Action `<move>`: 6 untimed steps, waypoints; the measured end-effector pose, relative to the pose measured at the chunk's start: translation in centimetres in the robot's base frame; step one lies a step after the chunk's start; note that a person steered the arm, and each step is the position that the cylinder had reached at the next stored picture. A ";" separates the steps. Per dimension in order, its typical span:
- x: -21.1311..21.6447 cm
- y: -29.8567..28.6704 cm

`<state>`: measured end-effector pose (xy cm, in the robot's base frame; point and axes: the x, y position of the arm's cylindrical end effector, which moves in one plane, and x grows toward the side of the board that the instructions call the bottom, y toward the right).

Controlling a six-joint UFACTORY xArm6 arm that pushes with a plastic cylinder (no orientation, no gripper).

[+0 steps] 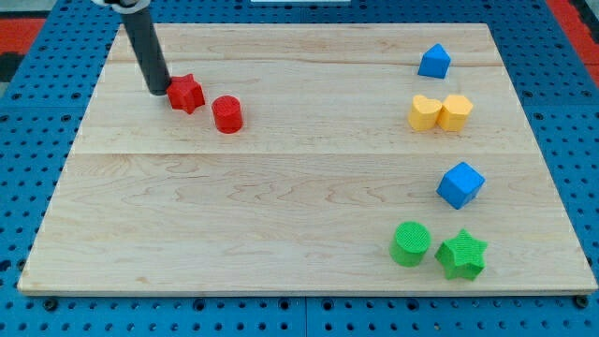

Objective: Push the red blocks horizontal to the yellow blocks

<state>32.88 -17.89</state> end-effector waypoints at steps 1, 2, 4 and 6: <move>0.2 6.7; 0.2 7.1; 4.9 10.9; 12.7 7.8</move>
<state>45.62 -10.13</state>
